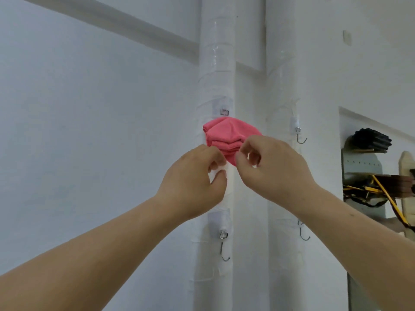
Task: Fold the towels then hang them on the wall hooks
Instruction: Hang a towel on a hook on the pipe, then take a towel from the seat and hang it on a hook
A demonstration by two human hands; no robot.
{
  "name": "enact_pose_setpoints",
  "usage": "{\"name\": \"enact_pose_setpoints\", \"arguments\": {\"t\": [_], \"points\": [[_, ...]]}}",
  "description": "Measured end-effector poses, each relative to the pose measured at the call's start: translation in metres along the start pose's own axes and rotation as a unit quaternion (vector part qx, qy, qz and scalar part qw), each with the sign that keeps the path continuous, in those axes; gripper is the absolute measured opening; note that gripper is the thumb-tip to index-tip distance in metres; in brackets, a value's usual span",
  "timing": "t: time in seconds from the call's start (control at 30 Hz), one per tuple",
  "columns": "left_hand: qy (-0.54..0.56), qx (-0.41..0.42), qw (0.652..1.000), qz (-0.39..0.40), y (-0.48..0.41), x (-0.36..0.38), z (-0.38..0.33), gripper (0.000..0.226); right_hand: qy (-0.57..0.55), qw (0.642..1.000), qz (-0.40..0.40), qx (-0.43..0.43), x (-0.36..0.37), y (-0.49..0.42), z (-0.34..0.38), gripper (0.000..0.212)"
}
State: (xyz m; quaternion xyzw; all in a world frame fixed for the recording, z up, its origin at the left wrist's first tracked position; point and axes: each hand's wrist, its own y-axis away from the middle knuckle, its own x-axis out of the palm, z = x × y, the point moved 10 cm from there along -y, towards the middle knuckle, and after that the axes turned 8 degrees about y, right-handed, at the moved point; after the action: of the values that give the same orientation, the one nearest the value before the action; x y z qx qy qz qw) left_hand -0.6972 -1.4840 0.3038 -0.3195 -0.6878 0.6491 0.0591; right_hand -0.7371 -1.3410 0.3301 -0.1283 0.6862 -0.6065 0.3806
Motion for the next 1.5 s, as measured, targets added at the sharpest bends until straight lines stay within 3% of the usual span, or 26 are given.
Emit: {"name": "enact_pose_setpoints", "arguments": {"t": [0.2, 0.33, 0.63, 0.93, 1.1, 1.27, 1.4, 1.5], "points": [[0.055, -0.081, 0.991, 0.091, 0.052, 0.023, 0.032, 0.019, 0.043, 0.981, 0.164, 0.092, 0.054, 0.048, -0.01, 0.021], [0.112, -0.139, 0.969, 0.17, 0.127, 0.058, 0.043, 0.018, 0.021, 0.945, 0.281, 0.167, 0.09, 0.136, -0.019, 0.022], [0.206, -0.225, 0.851, 0.426, 0.398, 0.172, -0.01, 0.023, 0.026, 0.807, 0.428, 0.407, 0.083, 0.479, -0.057, 0.018], [0.289, -0.319, 0.698, 0.572, 0.626, 0.224, -0.142, 0.029, 0.034, 0.673, 0.456, 0.581, -0.033, 0.728, -0.05, 0.017], [0.304, -0.331, 0.641, 0.622, 0.699, 0.23, -0.232, 0.03, 0.052, 0.625, 0.435, 0.645, -0.118, 0.814, -0.054, 0.017], [0.323, -0.352, 0.558, 0.678, 0.77, 0.218, -0.336, 0.028, 0.093, 0.592, 0.429, 0.676, -0.213, 0.9, -0.045, 0.013], [0.329, -0.342, 0.501, 0.724, 0.822, 0.203, -0.404, 0.029, 0.153, 0.572, 0.39, 0.705, -0.288, 0.963, -0.035, 0.013], [0.328, -0.331, 0.476, 0.746, 0.849, 0.2, -0.435, 0.026, 0.237, 0.549, 0.375, 0.708, -0.345, 0.993, -0.025, 0.014]]}}
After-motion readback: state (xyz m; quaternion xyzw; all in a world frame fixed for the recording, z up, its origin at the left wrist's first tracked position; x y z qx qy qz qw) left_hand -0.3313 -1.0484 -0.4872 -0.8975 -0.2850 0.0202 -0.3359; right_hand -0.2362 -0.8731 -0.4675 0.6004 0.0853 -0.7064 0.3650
